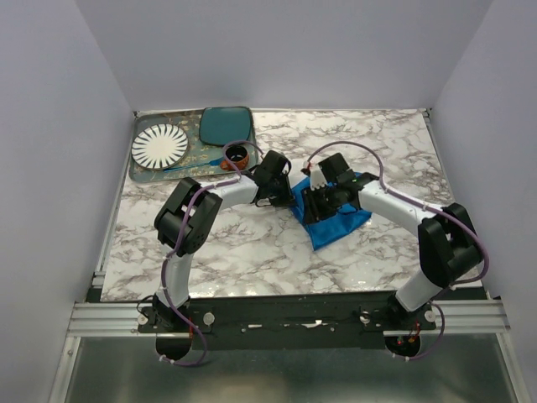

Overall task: Fold the napkin, place the utensils inside, and roll it up
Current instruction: Roll the napkin with the utensil

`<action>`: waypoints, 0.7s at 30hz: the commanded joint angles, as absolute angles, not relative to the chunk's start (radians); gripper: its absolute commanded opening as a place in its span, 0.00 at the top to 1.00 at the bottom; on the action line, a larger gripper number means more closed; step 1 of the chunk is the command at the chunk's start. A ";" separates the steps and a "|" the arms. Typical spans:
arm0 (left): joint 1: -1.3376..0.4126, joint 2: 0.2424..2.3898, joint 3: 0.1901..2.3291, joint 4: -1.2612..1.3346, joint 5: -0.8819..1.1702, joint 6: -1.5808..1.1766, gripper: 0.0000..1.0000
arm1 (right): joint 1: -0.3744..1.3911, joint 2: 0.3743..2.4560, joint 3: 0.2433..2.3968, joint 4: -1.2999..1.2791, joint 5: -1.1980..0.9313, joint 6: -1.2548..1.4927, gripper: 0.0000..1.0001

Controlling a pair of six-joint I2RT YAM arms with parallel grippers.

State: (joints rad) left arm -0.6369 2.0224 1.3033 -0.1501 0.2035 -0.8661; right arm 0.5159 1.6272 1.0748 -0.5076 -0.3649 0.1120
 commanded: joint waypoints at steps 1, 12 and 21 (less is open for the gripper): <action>-0.634 2.059 1.296 -0.169 0.178 -0.865 0.88 | 0.679 1.597 1.025 -0.540 -0.007 0.163 0.51; -0.629 2.060 1.295 -0.166 0.181 -0.867 0.88 | 0.847 1.635 1.012 -0.617 0.354 0.207 0.52; -0.626 2.065 1.296 -0.163 0.186 -0.873 0.89 | 0.853 1.632 0.988 -0.600 0.290 0.218 0.55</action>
State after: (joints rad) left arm -0.6323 2.0239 1.3033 -0.1440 0.2039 -0.8726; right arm 0.8444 1.6287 1.0092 -0.5934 0.2867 0.1940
